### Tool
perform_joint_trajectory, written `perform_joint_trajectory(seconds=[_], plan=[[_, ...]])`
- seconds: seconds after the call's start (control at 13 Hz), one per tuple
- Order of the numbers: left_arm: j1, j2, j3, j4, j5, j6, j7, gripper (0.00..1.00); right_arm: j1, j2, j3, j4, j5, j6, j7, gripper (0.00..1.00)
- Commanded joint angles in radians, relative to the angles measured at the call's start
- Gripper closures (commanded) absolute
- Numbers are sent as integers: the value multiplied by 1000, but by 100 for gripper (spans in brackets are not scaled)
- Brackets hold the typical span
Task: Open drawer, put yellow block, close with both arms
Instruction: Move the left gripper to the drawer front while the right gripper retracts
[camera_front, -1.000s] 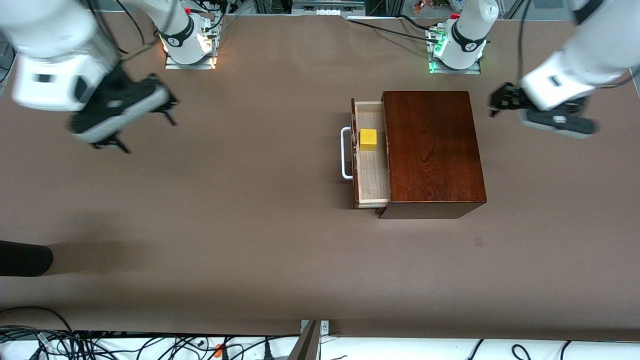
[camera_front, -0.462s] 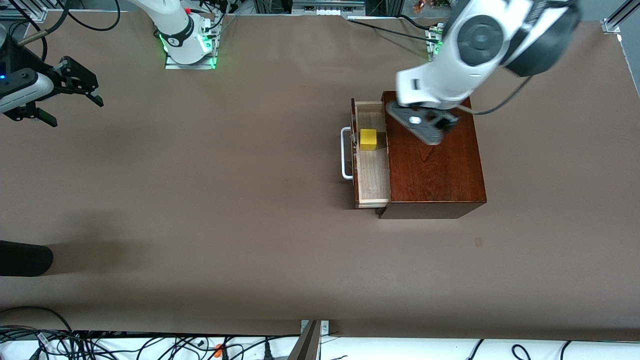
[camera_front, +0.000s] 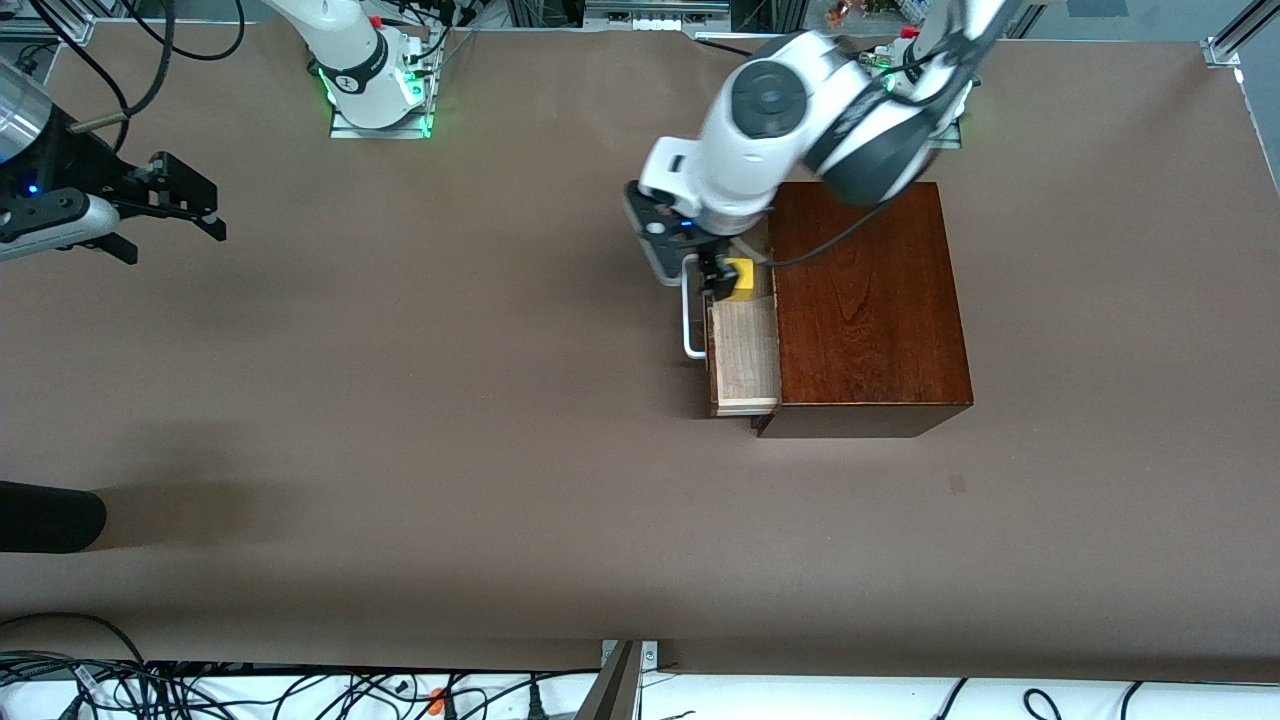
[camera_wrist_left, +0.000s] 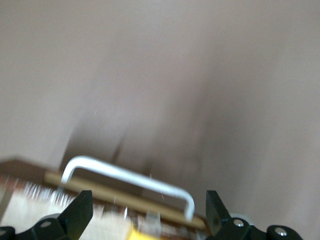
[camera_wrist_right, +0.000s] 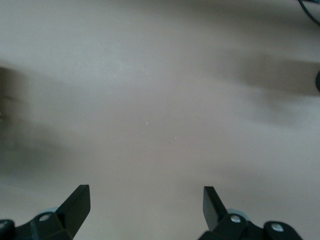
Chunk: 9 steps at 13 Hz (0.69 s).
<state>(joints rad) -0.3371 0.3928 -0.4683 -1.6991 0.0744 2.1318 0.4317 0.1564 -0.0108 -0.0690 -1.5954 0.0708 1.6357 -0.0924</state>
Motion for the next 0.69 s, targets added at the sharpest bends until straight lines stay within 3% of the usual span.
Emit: perform_joint_trajectory(seconds=[0.0,0.31,0.62], plan=[[-39,113,2,41,109,85,119,0,-24,2,18,-8,6,-14,103,0],[-63,176,3,13,174,143,218,0,-32,28,12,11,-35,-5,102,0],[-30,169,7,-17,196,73,297,0,-32,28,9,37,-81,-14,97,0]])
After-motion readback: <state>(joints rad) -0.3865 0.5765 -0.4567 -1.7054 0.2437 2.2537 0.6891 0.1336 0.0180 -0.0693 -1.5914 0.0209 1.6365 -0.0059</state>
